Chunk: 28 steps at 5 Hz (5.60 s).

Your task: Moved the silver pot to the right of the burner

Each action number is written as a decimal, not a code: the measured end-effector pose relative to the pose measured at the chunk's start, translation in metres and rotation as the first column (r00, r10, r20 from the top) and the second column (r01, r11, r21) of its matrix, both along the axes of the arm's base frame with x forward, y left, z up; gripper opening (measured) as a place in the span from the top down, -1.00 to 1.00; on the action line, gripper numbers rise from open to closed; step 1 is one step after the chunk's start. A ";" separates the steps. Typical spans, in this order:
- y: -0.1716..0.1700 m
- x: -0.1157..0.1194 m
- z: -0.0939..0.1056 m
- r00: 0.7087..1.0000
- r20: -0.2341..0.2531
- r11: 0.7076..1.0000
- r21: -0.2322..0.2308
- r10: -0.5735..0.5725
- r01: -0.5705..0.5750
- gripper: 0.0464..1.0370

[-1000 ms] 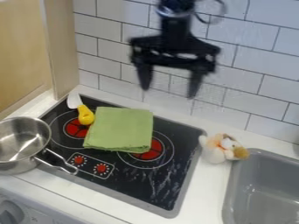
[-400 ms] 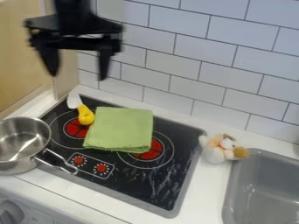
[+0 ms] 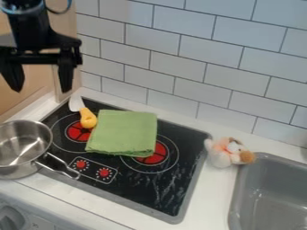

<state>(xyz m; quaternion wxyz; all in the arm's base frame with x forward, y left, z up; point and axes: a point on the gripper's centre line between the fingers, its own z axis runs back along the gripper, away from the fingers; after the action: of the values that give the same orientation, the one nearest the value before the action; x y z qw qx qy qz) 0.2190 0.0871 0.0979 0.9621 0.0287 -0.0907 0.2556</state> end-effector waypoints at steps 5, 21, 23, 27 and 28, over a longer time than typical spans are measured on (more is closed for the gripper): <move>0.006 -0.010 -0.061 0.996 -0.082 0.997 -0.063 0.029 -0.035 -0.92; -0.201 0.035 -0.033 0.884 -0.068 0.873 0.142 -0.462 0.467 0.99; -0.218 0.036 -0.056 0.857 -0.130 0.847 0.139 -0.498 0.513 0.99; -0.237 0.038 -0.078 0.815 -0.165 0.814 0.094 -0.556 0.574 0.95; -0.238 0.035 -0.079 0.816 -0.175 0.819 0.075 -0.551 0.569 0.65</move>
<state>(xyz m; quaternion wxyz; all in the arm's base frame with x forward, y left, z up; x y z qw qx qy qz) 0.2541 -0.1510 0.0193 0.9949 0.0789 -0.0407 -0.0478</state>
